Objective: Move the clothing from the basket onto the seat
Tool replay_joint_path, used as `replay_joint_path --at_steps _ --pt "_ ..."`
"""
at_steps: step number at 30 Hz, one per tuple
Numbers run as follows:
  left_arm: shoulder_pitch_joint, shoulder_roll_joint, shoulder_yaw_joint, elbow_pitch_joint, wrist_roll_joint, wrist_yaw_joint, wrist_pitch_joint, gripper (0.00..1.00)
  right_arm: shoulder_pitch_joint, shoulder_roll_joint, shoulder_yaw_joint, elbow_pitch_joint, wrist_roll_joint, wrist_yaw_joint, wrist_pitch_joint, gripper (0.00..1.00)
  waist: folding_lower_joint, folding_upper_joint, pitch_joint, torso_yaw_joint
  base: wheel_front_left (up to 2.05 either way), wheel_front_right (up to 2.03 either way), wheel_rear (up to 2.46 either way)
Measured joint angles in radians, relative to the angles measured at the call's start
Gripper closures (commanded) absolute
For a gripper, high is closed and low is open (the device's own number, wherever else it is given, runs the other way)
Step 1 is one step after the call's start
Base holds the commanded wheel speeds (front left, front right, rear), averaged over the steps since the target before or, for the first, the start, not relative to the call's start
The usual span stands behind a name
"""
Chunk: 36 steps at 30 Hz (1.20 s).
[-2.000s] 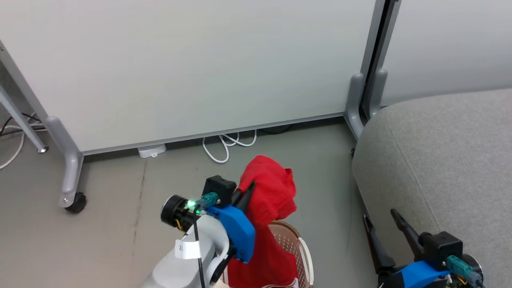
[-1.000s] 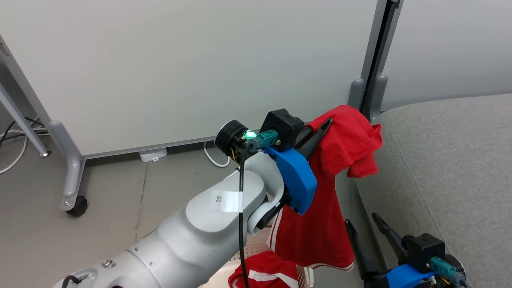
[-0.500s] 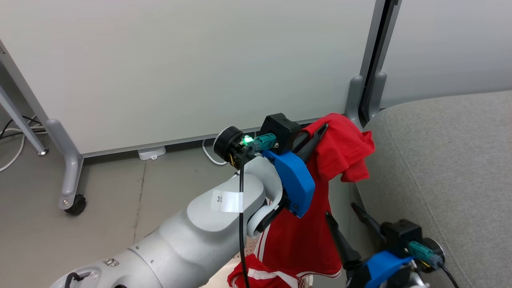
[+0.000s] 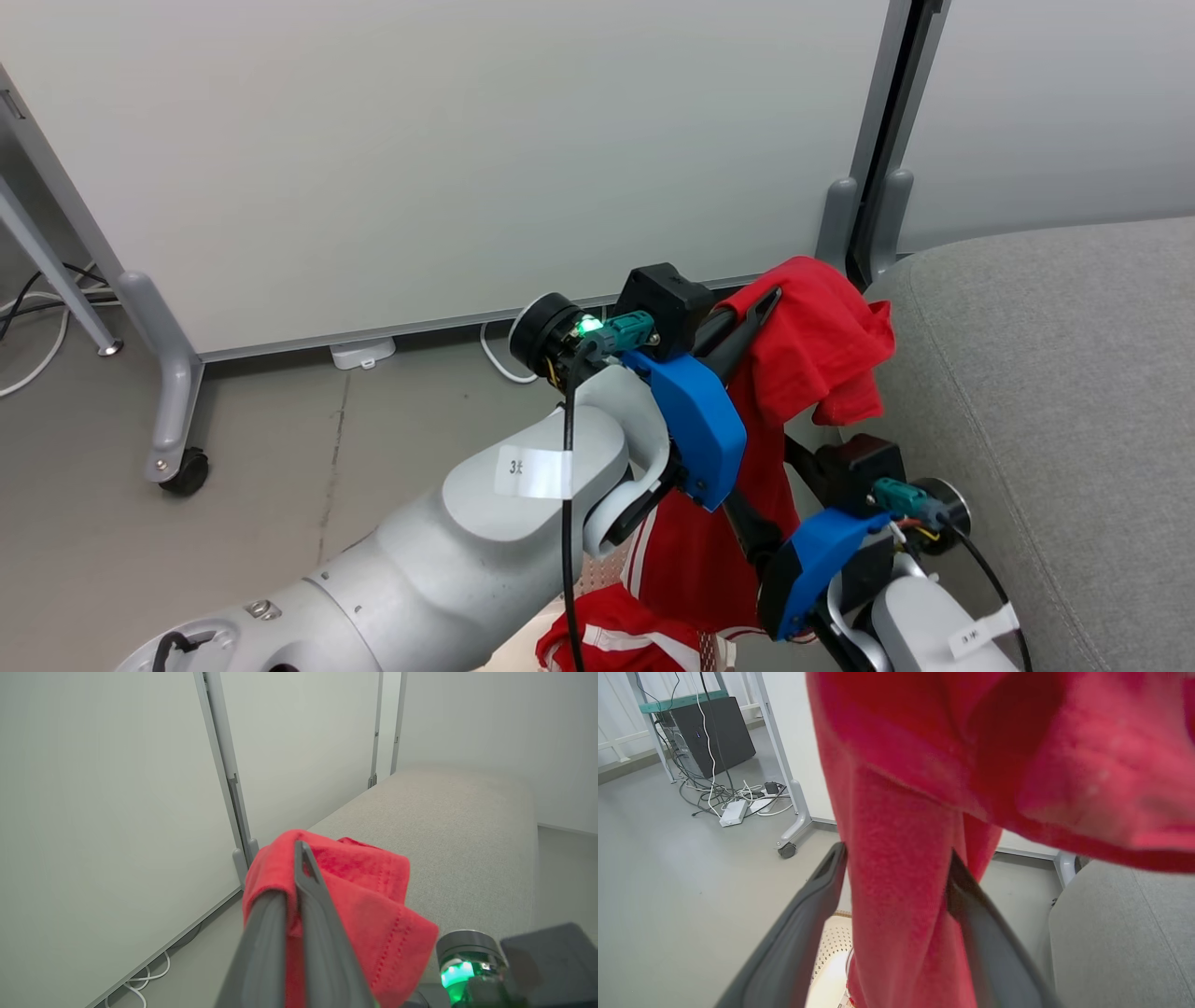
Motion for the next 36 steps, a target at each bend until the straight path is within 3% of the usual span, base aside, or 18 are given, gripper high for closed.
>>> replay_joint_path --at_steps 4,5,6,15,36 --pt "0.0 0.0 -0.001 -0.003 -0.002 -0.001 0.0 1.0 -0.051 0.0 0.01 0.069 0.011 0.0 -0.012 0.0 0.0 0.0 -0.001 0.004 0.0 0.0 0.0" --pt "0.0 0.0 -0.001 -0.004 -0.002 -0.001 0.0 1.0 -0.058 0.0 0.013 0.085 0.017 0.0 -0.013 0.76 0.0 0.0 -0.001 0.005 0.0 0.0 0.0" --pt "0.0 0.0 -0.001 -0.005 -0.002 -0.001 0.0 1.0 -0.065 0.0 0.017 0.099 0.021 0.0 -0.02 1.0 0.0 0.0 -0.001 0.006 0.0 0.0 0.0" --pt "0.0 0.0 -0.002 -0.002 0.0 -0.004 0.0 1.0 -0.103 0.0 0.04 0.179 0.045 0.0 -0.055 1.0 0.0 0.0 -0.004 0.009 0.0 0.0 0.0" --pt "0.022 0.0 -0.002 0.009 -0.005 -0.006 -0.007 1.0 -0.108 0.0 0.063 0.215 0.053 0.0 -0.085 1.0 0.0 0.0 -0.023 -0.014 0.0 0.0 0.0"
